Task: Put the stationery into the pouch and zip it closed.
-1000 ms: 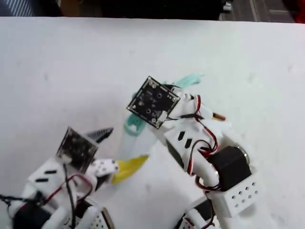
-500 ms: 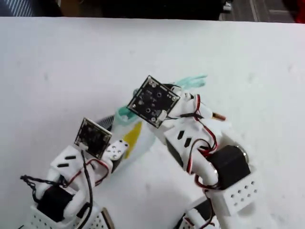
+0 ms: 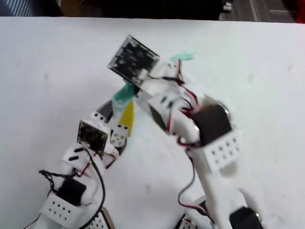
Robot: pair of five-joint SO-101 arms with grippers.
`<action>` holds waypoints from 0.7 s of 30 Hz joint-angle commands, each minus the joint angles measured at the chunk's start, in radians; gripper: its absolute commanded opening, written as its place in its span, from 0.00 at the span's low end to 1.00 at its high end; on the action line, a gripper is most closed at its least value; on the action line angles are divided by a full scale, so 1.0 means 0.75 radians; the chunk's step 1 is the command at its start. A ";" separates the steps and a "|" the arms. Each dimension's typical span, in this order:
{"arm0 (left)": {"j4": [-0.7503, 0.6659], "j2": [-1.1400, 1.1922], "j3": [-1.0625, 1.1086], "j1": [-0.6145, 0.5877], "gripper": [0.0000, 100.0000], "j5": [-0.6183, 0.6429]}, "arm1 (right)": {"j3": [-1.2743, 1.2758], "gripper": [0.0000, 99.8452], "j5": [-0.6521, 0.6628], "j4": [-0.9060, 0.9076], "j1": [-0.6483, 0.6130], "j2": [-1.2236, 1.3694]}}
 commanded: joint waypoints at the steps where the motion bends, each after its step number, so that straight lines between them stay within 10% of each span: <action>1: -0.115 -0.028 0.012 -0.069 0.02 0.016 | -0.010 0.02 -0.012 0.079 -0.032 0.105; 14: 0.714 -0.036 -0.260 -0.077 0.21 0.129 | -0.010 0.02 -0.010 0.277 -0.015 0.099; 21: 0.747 -0.038 -0.264 -0.089 0.21 0.149 | -0.016 0.02 -0.002 0.259 -0.042 0.111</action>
